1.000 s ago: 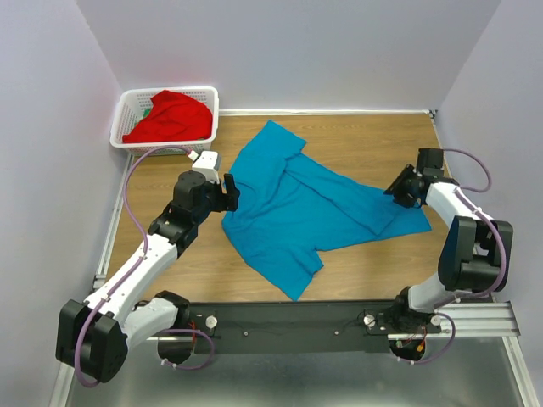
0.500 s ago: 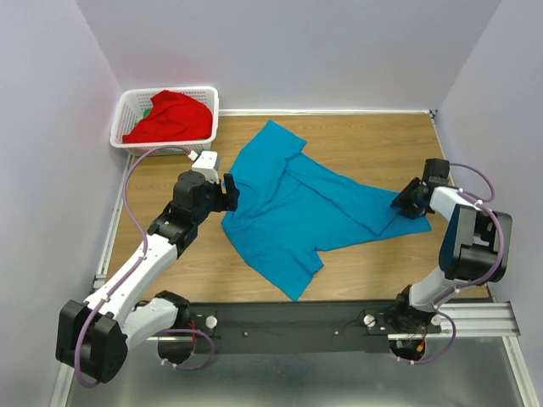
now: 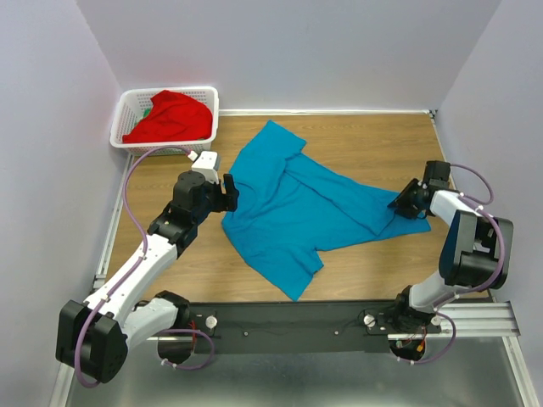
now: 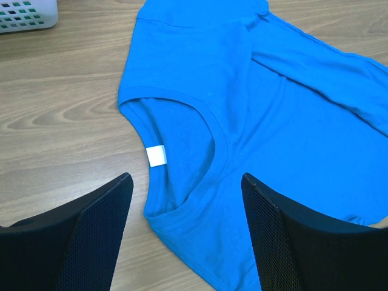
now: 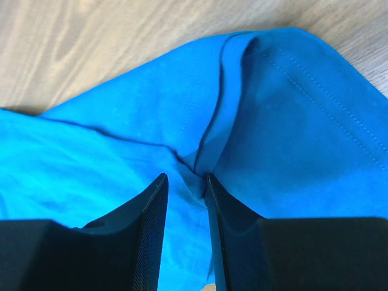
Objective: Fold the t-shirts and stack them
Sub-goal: Flatten the tshirt out
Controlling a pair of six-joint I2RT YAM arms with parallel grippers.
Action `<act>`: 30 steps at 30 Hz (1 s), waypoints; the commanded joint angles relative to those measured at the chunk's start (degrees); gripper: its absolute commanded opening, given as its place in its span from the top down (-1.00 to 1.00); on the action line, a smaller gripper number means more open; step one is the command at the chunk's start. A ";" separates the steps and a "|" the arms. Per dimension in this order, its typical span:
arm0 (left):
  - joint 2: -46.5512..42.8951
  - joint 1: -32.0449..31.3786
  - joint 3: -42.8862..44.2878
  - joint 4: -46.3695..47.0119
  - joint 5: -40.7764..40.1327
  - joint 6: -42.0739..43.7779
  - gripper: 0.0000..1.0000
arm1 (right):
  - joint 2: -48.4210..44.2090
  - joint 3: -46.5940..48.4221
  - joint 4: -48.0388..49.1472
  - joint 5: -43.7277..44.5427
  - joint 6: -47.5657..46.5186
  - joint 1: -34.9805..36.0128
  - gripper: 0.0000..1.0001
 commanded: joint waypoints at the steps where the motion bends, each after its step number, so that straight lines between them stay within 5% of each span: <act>1: 0.21 0.37 1.27 0.03 -0.57 0.28 -0.60 | -2.23 -0.90 -0.38 -2.19 -0.79 -0.28 0.23; 30: 0.73 0.81 1.27 -0.15 0.13 0.28 -0.60 | -4.08 0.59 -6.27 0.97 -3.61 -0.11 0.30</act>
